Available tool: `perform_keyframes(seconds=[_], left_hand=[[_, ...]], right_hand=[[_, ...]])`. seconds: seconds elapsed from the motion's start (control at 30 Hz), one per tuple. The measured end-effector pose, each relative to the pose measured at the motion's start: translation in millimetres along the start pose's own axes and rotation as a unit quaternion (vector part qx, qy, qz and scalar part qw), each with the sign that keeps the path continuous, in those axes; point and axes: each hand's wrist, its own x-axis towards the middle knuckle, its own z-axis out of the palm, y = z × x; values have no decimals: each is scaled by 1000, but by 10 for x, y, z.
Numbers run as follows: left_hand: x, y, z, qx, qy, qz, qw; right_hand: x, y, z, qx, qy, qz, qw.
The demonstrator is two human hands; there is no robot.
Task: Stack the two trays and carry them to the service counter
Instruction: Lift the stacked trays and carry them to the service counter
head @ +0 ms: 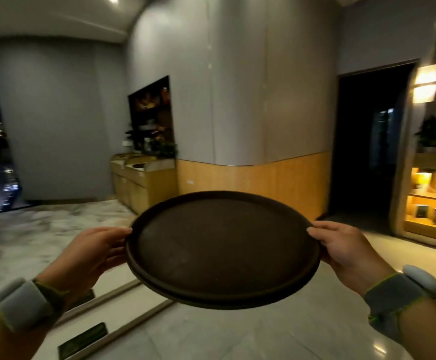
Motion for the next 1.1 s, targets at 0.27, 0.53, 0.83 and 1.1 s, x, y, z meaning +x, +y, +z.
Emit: perform_keyframes(seconds=[0.27, 0.53, 0.83, 1.1], left_hand=[[376, -96, -340, 3, 185, -22, 982], [710, -67, -255, 2, 276, -20, 961], [1199, -255, -542, -20, 327, -24, 945], [2158, -496, -1405, -27, 335, -8, 942]], right_hand=[[1098, -18, 1039, 5, -163, 19, 987], [1915, -88, 1608, 31, -252, 18, 967], [2535, 96, 2488, 18, -321, 12, 947], [2930, 261, 3832, 11, -325, 2, 946]])
